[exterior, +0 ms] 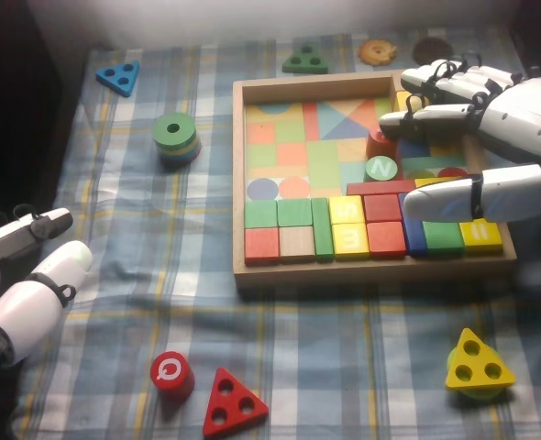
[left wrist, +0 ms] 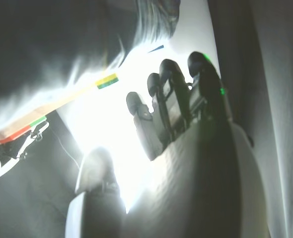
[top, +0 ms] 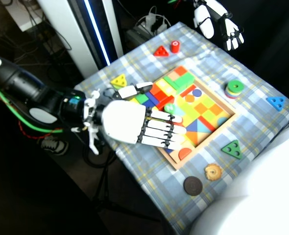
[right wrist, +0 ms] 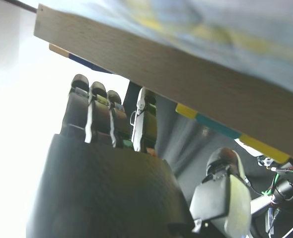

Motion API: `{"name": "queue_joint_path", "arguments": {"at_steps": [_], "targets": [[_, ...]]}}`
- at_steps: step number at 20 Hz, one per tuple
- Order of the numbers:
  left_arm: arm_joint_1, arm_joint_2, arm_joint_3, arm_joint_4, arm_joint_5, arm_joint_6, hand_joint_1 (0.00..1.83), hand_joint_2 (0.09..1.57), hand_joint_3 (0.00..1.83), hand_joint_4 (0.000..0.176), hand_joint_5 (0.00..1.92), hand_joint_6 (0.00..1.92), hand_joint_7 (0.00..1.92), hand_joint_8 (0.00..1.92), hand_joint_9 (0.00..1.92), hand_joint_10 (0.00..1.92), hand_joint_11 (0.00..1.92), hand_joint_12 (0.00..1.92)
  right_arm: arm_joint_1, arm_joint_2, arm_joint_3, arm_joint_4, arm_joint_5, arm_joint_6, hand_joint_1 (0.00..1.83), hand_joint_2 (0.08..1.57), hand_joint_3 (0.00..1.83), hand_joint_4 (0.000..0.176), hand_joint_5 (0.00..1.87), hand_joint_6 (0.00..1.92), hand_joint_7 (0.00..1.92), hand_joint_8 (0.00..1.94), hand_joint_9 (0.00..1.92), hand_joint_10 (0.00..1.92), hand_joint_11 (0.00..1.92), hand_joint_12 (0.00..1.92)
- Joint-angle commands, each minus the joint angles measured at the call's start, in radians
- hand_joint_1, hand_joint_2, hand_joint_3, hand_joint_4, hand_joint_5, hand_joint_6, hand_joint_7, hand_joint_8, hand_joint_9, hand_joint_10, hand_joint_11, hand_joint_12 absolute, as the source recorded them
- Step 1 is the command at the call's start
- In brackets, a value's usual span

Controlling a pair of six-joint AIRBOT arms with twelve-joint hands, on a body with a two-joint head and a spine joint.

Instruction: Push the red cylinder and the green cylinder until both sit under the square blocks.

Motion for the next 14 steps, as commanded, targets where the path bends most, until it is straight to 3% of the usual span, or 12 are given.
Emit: {"name": "queue_joint_path", "arguments": {"at_steps": [1,2,3,4,5,7,8,10,12,14], "targets": [[0.000,-0.003,0.007,0.042,-0.111,-0.007,0.19,1.26,0.00,0.098,0.60,0.00,0.42,0.00,0.34,0.00,0.00,0.27,0.017,-0.003,0.004,0.015,0.100,0.003,0.00,0.86,0.00,0.080,0.40,0.01,0.00,0.00,0.00,0.00,0.00,0.00],[0.000,-0.003,0.007,0.042,-0.111,-0.007,0.20,1.26,0.00,0.098,0.60,0.00,0.42,0.00,0.34,0.00,0.00,0.29,0.019,-0.005,0.007,0.013,0.095,0.003,0.00,0.86,0.00,0.081,0.40,0.01,0.00,0.00,0.00,0.00,0.00,0.00],[0.000,-0.003,0.007,0.043,-0.110,-0.007,0.18,1.26,0.00,0.108,0.60,0.00,0.42,0.00,0.34,0.00,0.00,0.30,0.020,-0.006,0.007,0.009,0.093,0.003,0.00,0.85,0.00,0.099,0.40,0.00,0.00,0.00,0.00,0.00,0.00,0.00],[0.000,-0.003,0.007,0.043,-0.110,-0.007,0.19,1.25,0.00,0.110,0.61,0.00,0.42,0.00,0.35,0.00,0.00,0.32,0.024,-0.006,0.007,0.000,0.087,0.003,0.00,0.85,0.00,0.104,0.40,0.00,0.00,0.00,0.00,0.00,0.00,0.00],[0.000,-0.003,0.007,0.042,-0.110,-0.007,0.21,1.24,0.00,0.105,0.62,0.00,0.44,0.00,0.36,0.00,0.00,0.39,0.024,-0.005,0.006,-0.015,0.079,0.003,0.00,0.83,0.00,0.107,0.41,0.00,0.00,0.00,0.00,0.00,0.00,0.00],[0.000,-0.004,0.007,0.042,-0.109,-0.007,0.21,1.26,0.00,0.101,0.61,0.00,0.43,0.00,0.35,0.00,0.00,0.36,0.025,-0.005,0.001,-0.034,0.064,0.003,0.00,0.82,0.00,0.104,0.40,0.00,0.00,0.00,0.00,0.00,0.00,0.00],[0.000,-0.004,0.007,0.042,-0.109,-0.007,0.21,1.26,0.00,0.091,0.61,0.00,0.43,0.00,0.35,0.00,0.00,0.34,0.026,-0.004,-0.005,-0.044,0.058,0.003,0.00,0.81,0.00,0.115,0.40,0.00,0.00,0.00,0.00,0.00,0.00,0.00],[0.000,-0.004,0.006,0.042,-0.110,-0.008,0.21,1.26,0.00,0.098,0.60,0.00,0.42,0.00,0.34,0.00,0.00,0.32,0.026,0.010,-0.020,-0.047,0.057,0.003,0.00,0.83,0.00,0.103,0.40,0.00,0.00,0.00,0.00,0.00,0.00,0.00],[0.001,-0.004,0.006,0.041,-0.110,-0.008,0.20,1.26,0.00,0.097,0.60,0.00,0.43,0.00,0.35,0.00,0.00,0.34,0.026,0.023,-0.032,-0.050,0.056,0.003,0.00,0.84,0.00,0.102,0.40,0.00,0.00,0.00,0.00,0.00,0.00,0.00],[0.001,-0.004,0.006,0.041,-0.110,-0.008,0.20,1.26,0.00,0.098,0.59,0.00,0.43,0.00,0.35,0.00,0.00,0.34,0.026,0.036,-0.043,-0.053,0.049,0.003,0.00,0.83,0.00,0.124,0.39,0.00,0.00,0.00,0.00,0.00,0.00,0.00]]}}
